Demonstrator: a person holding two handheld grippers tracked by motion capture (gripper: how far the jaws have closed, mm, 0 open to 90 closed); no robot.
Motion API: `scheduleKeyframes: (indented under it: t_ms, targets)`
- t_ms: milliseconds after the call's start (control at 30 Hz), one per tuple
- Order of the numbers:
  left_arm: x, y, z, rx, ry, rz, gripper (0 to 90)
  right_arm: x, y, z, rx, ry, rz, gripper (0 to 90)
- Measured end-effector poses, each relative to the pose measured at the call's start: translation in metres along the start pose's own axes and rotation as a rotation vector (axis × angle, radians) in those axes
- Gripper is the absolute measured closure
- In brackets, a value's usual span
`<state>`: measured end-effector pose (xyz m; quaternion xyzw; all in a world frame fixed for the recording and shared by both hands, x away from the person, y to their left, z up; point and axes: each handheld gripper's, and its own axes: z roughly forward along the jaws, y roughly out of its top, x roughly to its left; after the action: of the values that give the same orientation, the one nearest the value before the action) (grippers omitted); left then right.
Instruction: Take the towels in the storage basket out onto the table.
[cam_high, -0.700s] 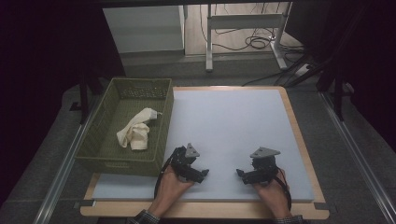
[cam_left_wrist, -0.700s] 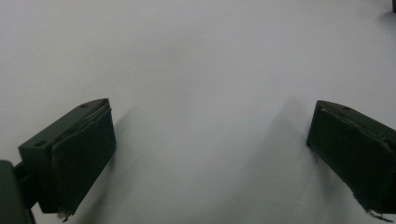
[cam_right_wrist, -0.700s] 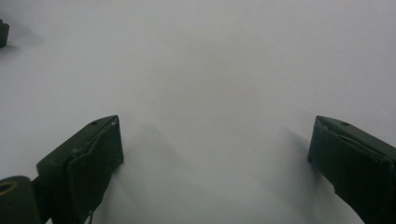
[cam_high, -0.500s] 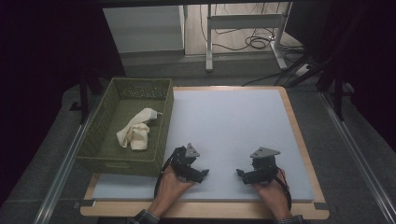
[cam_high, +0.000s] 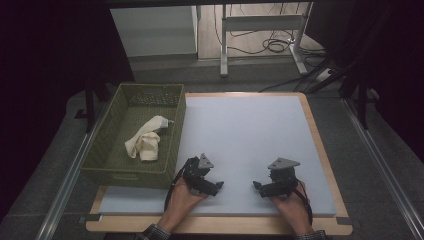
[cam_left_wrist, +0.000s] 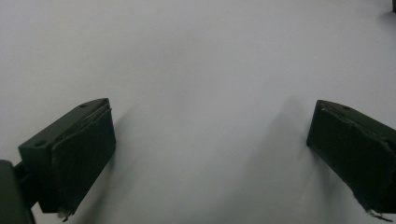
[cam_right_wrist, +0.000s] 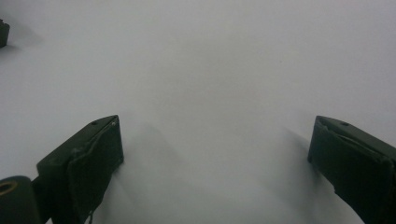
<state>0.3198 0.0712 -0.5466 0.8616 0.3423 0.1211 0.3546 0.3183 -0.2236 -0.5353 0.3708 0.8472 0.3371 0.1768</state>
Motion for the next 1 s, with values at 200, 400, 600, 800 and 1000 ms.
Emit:
scheduleKeyframes:
  t_ms: [200,400,600,800,1000]
  targets:
    - [0.0001,0.0,0.0,0.0,0.0,-0.001,1.2,0.0,0.0,0.0,0.0,-0.001,0.0,3.5]
    - [0.0007,0.0004,0.0004,0.005,-0.01,-0.001,0.0,0.0,0.0,0.0,0.0,0.0,0.0,3.4]
    - [0.0004,0.0006,0.0004,0.006,-0.009,-0.001,0.0,-0.0001,0.0001,-0.0001,0.0,0.001,0.001,3.5]
    - [-0.0002,0.0007,-0.0002,0.004,-0.008,0.002,0.5,0.0,0.0001,-0.0001,0.0,0.0,0.001,3.5]
    - [-0.0032,0.0015,-0.001,-0.003,-0.03,0.014,1.5,0.0,0.0,-0.0001,0.0,-0.001,-0.001,3.5]
